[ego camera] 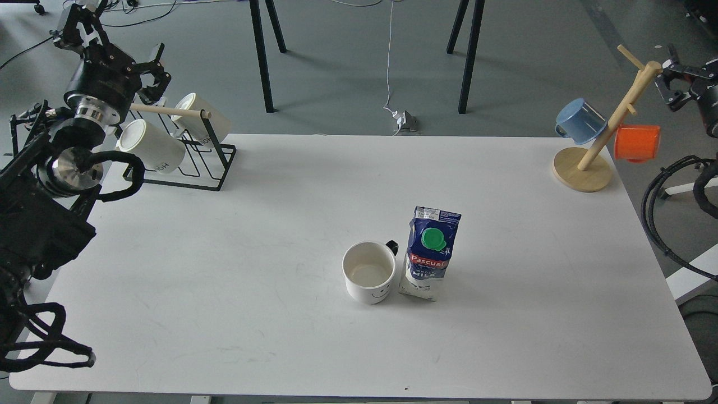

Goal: Place cup and milk with both arms

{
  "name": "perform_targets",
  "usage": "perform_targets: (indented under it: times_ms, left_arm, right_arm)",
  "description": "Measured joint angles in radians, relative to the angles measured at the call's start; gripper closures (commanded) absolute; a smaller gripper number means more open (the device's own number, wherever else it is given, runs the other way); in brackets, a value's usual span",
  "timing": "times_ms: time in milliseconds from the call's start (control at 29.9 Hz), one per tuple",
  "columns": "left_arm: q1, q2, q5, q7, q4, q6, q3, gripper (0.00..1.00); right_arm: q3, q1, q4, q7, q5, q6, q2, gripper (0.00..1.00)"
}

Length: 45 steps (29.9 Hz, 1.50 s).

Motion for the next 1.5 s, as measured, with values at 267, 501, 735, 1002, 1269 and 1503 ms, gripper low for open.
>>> perform_targets:
  times_ms: [267, 501, 735, 1002, 1269, 1503]
  left_arm:
    - [0.001, -0.003, 0.0, 0.0, 0.0, -0.002, -0.001, 0.0]
    - [-0.001, -0.002, -0.011, 0.0, -0.001, -0.005, -0.001, 0.0]
    - [-0.004, 0.003, -0.026, 0.001, -0.002, -0.005, 0.002, 0.0]
    - [-0.003, 0.006, -0.026, 0.001, -0.002, -0.006, 0.005, 0.0]
    - [0.001, 0.003, -0.026, 0.001, -0.002, -0.008, 0.001, 0.0]
    - [0.0, 0.007, -0.026, 0.0, -0.002, -0.026, 0.006, 0.0]
  right_arm:
    - [-0.011, 0.001, 0.014, 0.0, 0.011, 0.0, 0.028, 0.01]
    - [-0.063, 0.001, 0.046, 0.002, -0.003, 0.0, 0.027, 0.01]
    - [-0.069, -0.009, 0.081, 0.004, 0.004, 0.0, 0.02, 0.01]
    - [-0.06, -0.012, 0.076, 0.009, 0.014, 0.0, 0.022, 0.01]
    - [-0.058, -0.016, 0.07, 0.005, 0.014, 0.0, 0.017, 0.01]
    - [-0.059, -0.017, 0.074, 0.004, 0.014, 0.0, 0.02, 0.01]
